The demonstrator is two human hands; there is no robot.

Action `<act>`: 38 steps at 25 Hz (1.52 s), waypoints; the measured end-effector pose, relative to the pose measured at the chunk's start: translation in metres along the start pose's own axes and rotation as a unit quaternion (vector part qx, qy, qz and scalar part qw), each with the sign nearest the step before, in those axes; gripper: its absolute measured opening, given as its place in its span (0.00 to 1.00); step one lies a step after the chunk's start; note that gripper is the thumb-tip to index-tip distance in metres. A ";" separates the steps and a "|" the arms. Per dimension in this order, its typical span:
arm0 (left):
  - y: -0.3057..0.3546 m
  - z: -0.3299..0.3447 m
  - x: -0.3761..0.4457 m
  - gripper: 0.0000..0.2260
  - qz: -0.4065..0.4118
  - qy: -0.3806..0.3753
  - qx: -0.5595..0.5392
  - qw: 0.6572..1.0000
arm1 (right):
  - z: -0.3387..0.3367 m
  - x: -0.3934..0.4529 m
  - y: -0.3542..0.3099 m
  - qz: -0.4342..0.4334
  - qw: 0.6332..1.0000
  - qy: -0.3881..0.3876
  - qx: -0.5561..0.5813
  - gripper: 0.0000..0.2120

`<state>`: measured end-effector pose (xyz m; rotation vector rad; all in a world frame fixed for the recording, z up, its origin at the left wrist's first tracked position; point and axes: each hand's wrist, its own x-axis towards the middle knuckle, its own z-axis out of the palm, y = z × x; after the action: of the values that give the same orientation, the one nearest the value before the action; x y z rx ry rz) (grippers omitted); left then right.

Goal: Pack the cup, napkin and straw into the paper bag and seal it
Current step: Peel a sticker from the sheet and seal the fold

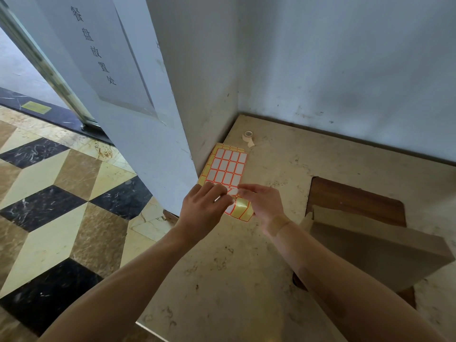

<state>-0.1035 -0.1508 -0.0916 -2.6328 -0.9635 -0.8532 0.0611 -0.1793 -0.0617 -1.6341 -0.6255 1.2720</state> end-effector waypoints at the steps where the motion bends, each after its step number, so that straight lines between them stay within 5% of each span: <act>1: 0.000 0.000 0.000 0.13 -0.001 -0.008 -0.005 1.000 | -0.001 0.001 0.001 -0.002 1.000 0.000 -0.008 0.07; 11: -0.010 -0.001 -0.009 0.14 -0.038 -0.072 -0.046 0.996 | 0.007 0.020 0.010 -0.048 0.994 0.058 -0.080 0.06; 27: -0.056 0.000 -0.042 0.11 -0.104 -0.027 -0.053 0.993 | 0.059 0.095 0.025 -0.105 0.980 0.092 -0.141 0.07; 32: -0.074 0.005 -0.053 0.04 -0.152 -0.049 -0.067 0.985 | 0.072 0.117 0.033 -0.115 0.988 -0.006 -0.102 0.12; 38: -0.086 0.013 -0.056 0.04 -0.136 -0.097 -0.067 0.984 | 0.076 0.128 0.059 -0.068 0.966 -0.109 -0.224 0.23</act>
<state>-0.1877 -0.1100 -0.1353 -2.7817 -1.3866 -0.7486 0.0238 -0.0715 -0.1739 -1.7824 -1.2138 1.2789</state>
